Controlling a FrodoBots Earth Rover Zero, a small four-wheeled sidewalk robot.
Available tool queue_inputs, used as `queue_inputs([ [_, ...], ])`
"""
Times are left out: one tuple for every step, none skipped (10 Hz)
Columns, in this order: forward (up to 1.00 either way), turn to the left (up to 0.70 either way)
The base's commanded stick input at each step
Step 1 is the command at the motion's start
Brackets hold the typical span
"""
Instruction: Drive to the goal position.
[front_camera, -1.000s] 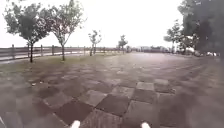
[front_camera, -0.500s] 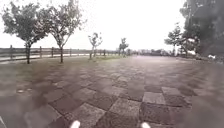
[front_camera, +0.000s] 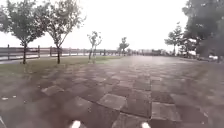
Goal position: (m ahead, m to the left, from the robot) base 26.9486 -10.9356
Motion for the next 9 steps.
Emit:
queue_inputs([
  [0.70, 0.00],
  [0.70, 0.00],
  [0.70, 0.00],
  [0.70, 0.00],
  [0.70, 0.00],
  [0.70, 0.00],
  [0.70, 0.00],
  [0.70, 0.00],
  [0.70, -0.23],
])
